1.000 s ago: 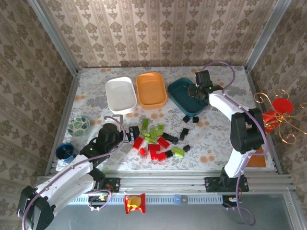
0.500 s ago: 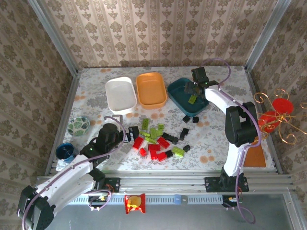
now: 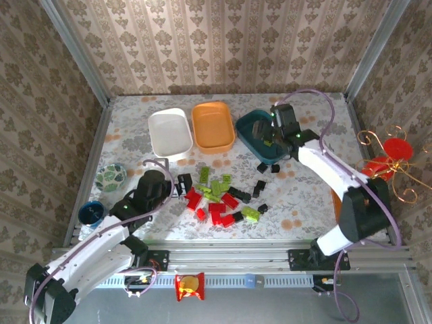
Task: Sort the legos into containers by color
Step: Place the lego in the container, then pick up the lego from the center of the table.
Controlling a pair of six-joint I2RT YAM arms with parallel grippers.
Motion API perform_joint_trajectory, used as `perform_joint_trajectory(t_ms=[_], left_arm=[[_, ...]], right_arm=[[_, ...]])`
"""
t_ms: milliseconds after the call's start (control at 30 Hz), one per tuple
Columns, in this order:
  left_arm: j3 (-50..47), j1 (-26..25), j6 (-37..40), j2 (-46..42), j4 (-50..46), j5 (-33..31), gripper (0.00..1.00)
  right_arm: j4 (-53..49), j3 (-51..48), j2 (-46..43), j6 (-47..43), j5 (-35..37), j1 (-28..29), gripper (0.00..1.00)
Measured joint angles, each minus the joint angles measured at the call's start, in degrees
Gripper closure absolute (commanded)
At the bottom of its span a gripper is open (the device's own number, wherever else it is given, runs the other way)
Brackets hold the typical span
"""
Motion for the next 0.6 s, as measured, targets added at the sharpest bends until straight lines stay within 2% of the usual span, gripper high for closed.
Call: perform_joint_trajectory(t_ms=[167, 367, 500, 600], left_arm=[[2.1, 1.7, -2.8, 2.7, -5.7, -5.0, 0.01], [1.3, 8.8, -3.0, 9.6, -2.2, 0.8, 0.07], [7.7, 4.5, 0.6, 22.1, -1.0, 1.8, 0.08], [14.8, 0.9, 3.2, 31.5, 0.7, 2.0, 0.16]], right_arm=[[2.2, -8.3, -6.6, 0.4, 0.1, 6.3, 0.23], [2.3, -13.1, -7.2, 0.9, 0.0, 8.7, 0.24], [3.0, -13.9, -7.7, 0.9, 0.2, 9.0, 0.23], [3.0, -15.4, -8.9, 0.9, 0.7, 9.0, 0.23]])
